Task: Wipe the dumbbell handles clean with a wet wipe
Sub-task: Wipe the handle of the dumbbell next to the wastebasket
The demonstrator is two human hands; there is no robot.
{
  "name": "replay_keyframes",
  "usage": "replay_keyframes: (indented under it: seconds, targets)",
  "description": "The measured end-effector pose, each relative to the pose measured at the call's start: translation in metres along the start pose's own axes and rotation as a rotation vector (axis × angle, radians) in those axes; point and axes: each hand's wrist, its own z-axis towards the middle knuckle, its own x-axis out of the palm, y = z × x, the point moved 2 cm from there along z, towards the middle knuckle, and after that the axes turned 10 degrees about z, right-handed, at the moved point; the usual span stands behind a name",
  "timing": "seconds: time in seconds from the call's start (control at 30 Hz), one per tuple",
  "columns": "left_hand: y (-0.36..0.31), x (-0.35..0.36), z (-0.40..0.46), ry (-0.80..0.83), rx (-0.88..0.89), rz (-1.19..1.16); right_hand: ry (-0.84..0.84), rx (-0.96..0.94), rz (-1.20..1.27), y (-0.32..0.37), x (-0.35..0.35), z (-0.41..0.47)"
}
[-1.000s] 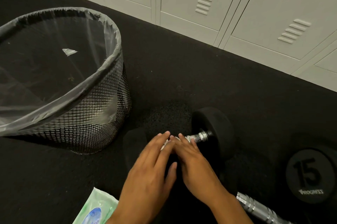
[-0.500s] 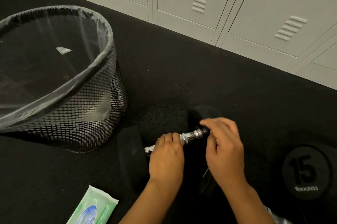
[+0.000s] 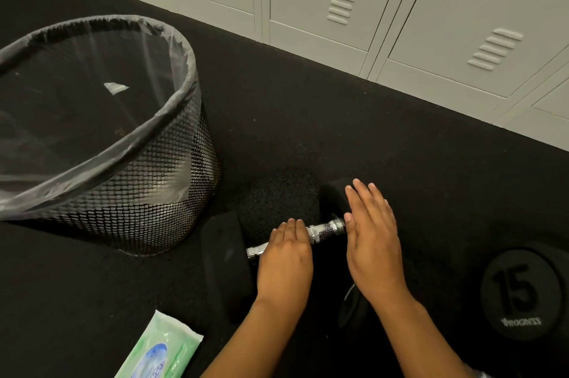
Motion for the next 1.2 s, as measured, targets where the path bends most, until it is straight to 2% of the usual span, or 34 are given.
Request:
replay_keyframes:
  seconds: [0.1,0.17,0.33,0.53,0.6,0.7,0.77,0.87,0.97,1.03,1.1,1.2]
  targets:
    - [0.001,0.001,-0.011,-0.069,0.037,-0.048,-0.023,-0.007,0.005,-0.001,0.000,-0.003]
    - [0.000,0.002,-0.011,-0.055,0.054,-0.062,-0.033,-0.015,-0.003,-0.001,0.000,-0.003]
    - [-0.001,0.005,0.013,-0.066,-0.068,-0.207,-0.035,-0.010,-0.002,-0.002,0.002,-0.002]
    - [-0.001,-0.004,-0.003,-0.071,-0.024,-0.117,-0.035,-0.014,0.001,-0.003,0.001,-0.002]
    - [-0.003,-0.012,0.010,-0.020,-0.099,-0.119,-0.040,-0.005,-0.001,-0.003,0.002,-0.001]
    - [-0.006,-0.027,0.035,0.203,-0.193,-0.069,-0.040,0.001,0.000,-0.003,0.002,-0.002]
    - [-0.006,-0.022,0.042,0.175,-0.237,-0.046,-0.035,0.001,0.002,-0.004,0.002,-0.002]
    - [-0.005,-0.018,0.029,0.007,-0.174,-0.123,-0.031,0.002,0.010,-0.006,0.003,-0.002]
    - [-0.003,0.008,0.003,-0.070,0.013,-0.174,-0.036,-0.004,0.003,-0.006,0.003,-0.003]
    - [0.000,0.015,-0.001,-0.072,0.053,-0.136,-0.038,-0.005,-0.005,-0.006,0.003,-0.002]
    - [-0.001,0.010,0.008,-0.071,0.021,-0.134,-0.045,-0.005,-0.004,-0.006,0.003,-0.002]
    - [-0.006,-0.007,0.026,0.070,-0.089,-0.270,-0.057,-0.004,-0.004,-0.004,0.004,-0.002]
